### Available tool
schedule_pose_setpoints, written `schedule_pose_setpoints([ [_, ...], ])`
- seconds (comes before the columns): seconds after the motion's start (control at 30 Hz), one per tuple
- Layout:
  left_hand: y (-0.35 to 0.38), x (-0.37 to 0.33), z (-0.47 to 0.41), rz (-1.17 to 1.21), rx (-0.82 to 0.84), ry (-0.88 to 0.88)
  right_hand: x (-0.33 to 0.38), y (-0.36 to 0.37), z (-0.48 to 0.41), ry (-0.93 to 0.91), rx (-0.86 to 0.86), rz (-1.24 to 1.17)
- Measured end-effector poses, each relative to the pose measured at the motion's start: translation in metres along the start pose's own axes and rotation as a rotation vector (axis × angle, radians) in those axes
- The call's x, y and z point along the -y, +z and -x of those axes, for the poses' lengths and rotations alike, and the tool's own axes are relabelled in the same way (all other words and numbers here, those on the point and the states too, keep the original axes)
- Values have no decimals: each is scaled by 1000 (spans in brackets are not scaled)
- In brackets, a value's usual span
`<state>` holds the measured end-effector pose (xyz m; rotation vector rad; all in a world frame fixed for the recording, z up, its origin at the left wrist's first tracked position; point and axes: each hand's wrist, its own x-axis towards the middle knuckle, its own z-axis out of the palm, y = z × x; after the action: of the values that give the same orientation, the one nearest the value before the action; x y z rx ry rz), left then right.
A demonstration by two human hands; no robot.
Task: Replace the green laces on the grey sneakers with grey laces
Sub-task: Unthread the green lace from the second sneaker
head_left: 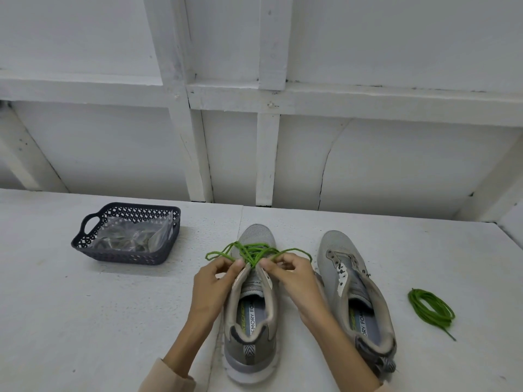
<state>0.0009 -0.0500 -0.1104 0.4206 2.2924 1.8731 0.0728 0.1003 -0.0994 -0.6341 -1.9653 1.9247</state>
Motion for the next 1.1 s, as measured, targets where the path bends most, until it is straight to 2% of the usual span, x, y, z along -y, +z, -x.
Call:
schedule_pose_setpoints([
  [0.13, -2, -1, -2, 155, -223, -35, -4, -1, -3, -1, -142, -94],
  [0.2, -2, -2, 0, 123, -156, -17, -4, 0, -2, 14, -78, -68],
  [0.27, 0, 0, 1, 25, -21, -4, -1, 3, -1, 28, 7, -17],
  [0.33, 0, 1, 1, -9, 3, 18, 0, 3, -2, 8, -13, -14],
  [0.47, -4, -4, 1, 125, -270, 17, 0, -4, -4, -23, -181, -69],
  [0.53, -5, -3, 1, 110, -213, 16, 2, -4, -2, 1, -97, -49],
  [0.63, -2, 2, 1, 12, 10, 12, 3, 1, 0, 23, 3, 16],
  [0.67, -2, 4, 1, -2, 7, 25, 3, 1, -1, 9, -22, 13],
  [0.77, -3, 4, 0, 60, -228, 25, -1, -2, -3, -44, -177, -62],
  [0.8, -3, 3, 0, 82, -258, 20, -1, -3, -2, -49, -211, -79],
  [0.87, 0, 3, 1, 84, -161, 2, -1, -4, 0, -29, -167, -78],
  [0.97, 5, 5, 2, 37, -1, -2, 1, 1, 2, 13, 6, -16],
  [1.03, 4, 6, 2, 64, -49, 0, 1, 2, 1, -18, -55, -33],
  [1.1, 2, 6, 3, 93, -109, -4, -1, 0, -1, -52, -236, -90],
])
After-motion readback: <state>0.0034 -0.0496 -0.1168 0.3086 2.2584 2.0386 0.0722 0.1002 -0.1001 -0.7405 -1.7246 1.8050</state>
